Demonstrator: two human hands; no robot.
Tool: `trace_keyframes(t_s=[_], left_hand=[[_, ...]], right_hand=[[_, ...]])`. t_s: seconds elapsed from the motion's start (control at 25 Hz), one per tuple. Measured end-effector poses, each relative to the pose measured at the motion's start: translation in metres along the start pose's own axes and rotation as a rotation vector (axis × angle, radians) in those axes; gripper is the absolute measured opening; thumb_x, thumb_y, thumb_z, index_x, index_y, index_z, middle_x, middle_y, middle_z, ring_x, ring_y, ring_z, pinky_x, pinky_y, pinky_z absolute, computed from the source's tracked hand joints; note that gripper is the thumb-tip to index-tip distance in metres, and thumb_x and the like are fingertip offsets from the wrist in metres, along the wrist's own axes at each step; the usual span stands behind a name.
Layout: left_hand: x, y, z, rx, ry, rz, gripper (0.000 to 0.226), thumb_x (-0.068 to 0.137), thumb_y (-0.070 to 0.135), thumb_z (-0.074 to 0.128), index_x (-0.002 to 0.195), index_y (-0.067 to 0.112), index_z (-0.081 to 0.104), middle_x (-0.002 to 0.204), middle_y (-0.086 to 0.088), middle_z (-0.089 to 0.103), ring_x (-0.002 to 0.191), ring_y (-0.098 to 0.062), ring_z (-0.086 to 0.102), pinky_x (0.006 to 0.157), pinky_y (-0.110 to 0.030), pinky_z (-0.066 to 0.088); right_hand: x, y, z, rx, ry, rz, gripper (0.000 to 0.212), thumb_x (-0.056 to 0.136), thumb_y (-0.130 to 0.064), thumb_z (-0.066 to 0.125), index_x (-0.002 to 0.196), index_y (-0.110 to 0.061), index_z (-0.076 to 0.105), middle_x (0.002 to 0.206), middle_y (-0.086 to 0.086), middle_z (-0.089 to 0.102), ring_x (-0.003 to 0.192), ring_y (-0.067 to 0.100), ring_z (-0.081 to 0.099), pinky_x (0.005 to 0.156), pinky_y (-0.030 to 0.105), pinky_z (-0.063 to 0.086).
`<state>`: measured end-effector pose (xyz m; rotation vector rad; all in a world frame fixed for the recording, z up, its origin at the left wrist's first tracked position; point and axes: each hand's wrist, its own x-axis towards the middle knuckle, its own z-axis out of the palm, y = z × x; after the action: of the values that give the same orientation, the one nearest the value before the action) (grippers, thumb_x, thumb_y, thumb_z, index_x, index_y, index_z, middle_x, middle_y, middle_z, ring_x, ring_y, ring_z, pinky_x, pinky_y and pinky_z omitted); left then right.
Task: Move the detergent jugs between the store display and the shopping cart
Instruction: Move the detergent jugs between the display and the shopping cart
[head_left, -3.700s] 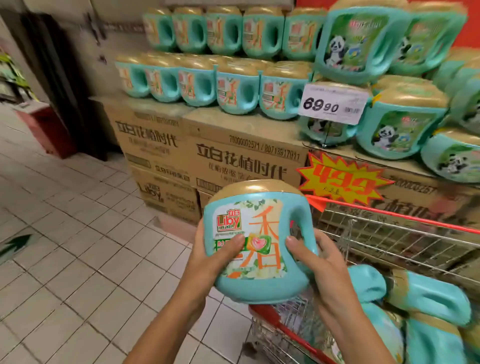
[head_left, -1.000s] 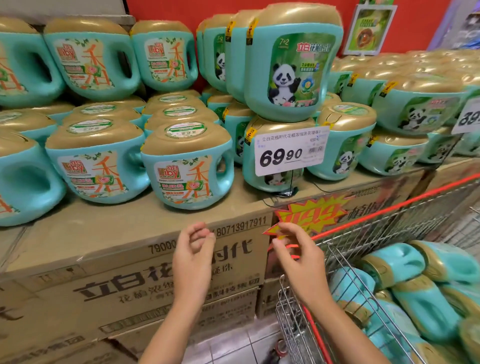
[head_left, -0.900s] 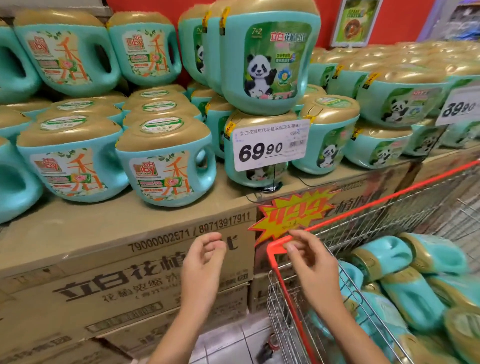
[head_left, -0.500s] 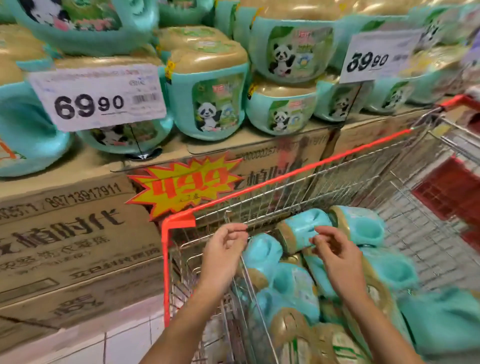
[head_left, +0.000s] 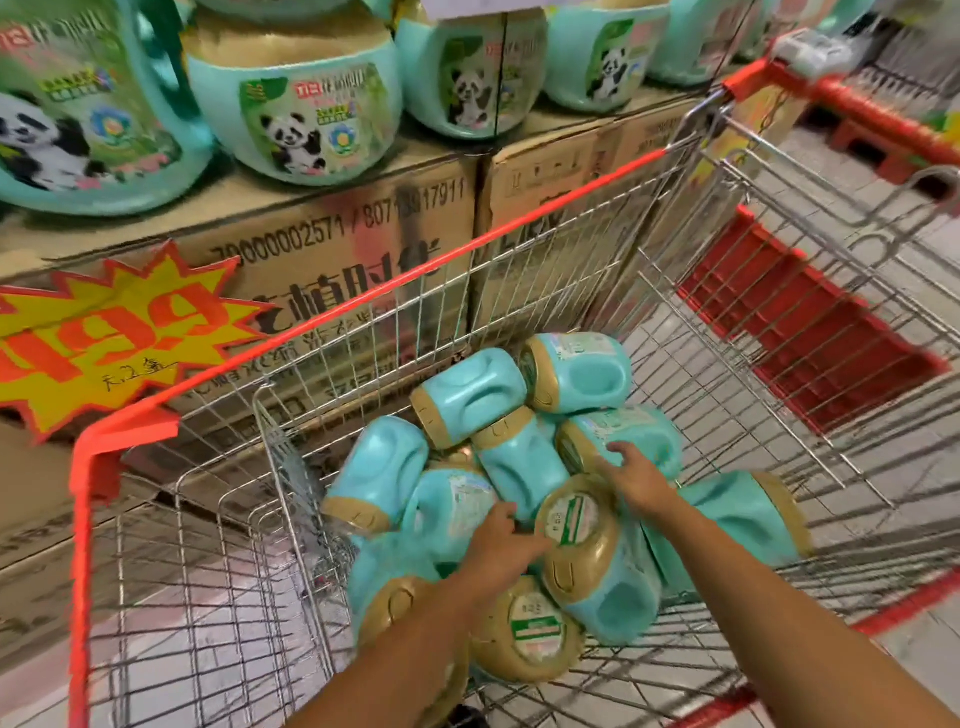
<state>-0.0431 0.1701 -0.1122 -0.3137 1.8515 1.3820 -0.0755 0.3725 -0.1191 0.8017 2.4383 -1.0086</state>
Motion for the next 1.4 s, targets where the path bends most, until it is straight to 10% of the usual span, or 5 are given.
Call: trace_keyframes(t_s=[0.28,0.64,0.92,1.12,1.4], left_hand=[[0.021,-0.032,0.059,-0.1,-0.126,-0.065,0.133,0.065,0.025,0.09,0.154,0.016,-0.008,0.157,-0.003,0.02,0.142,-0.02,0.028,0.115,-0.034,0.032],[0.009,-0.04,0.077,-0.369,0.267,0.04,0.118,0.039,0.024,0.097,0.142,0.027,0.04,0.126,0.008,0.057,0.112,-0.015,0.055,0.087,-0.028,0.048],[-0.061,0.006,-0.02,-0.449,0.453,0.322,0.102,0.027,0.05,0.088,0.123,0.034,0.057,0.107,0.013,0.07,0.093,-0.004,0.068,0.077,-0.025,0.058],[-0.12,0.023,-0.078,-0.68,0.449,0.493,0.091,0.04,0.035,0.086,0.126,0.02,0.059,0.109,-0.012,0.072,0.095,-0.029,0.071,0.077,-0.042,0.06],[-0.169,0.023,-0.103,-0.607,0.531,0.588,0.08,0.047,0.037,0.085,0.123,0.026,0.06,0.103,-0.001,0.073,0.086,-0.015,0.072,0.072,-0.03,0.059]], right_hand=[[0.006,0.013,0.006,-0.073,-0.316,-0.017,0.066,0.092,-0.042,0.059,0.148,-0.017,0.033,0.147,0.01,0.043,0.129,0.023,0.045,0.103,0.027,0.034],[-0.009,-0.014,-0.011,0.0,-0.255,-0.092,0.038,0.089,-0.035,0.065,0.12,-0.012,0.063,0.12,0.012,0.065,0.11,0.029,0.061,0.101,0.044,0.046],[-0.085,-0.062,-0.038,0.569,-0.154,-0.337,0.017,0.089,-0.026,0.066,0.097,-0.039,0.072,0.1,-0.023,0.071,0.088,-0.013,0.063,0.071,0.003,0.045],[-0.15,-0.084,-0.006,0.391,-0.247,-0.586,0.1,0.062,-0.044,0.086,0.145,-0.044,0.031,0.149,-0.026,0.029,0.136,-0.01,0.028,0.11,0.021,0.028],[-0.192,-0.118,0.052,0.36,-0.143,-0.703,0.141,0.038,-0.067,0.084,0.14,-0.057,-0.013,0.158,-0.019,0.006,0.146,0.002,0.012,0.12,0.035,0.021]])
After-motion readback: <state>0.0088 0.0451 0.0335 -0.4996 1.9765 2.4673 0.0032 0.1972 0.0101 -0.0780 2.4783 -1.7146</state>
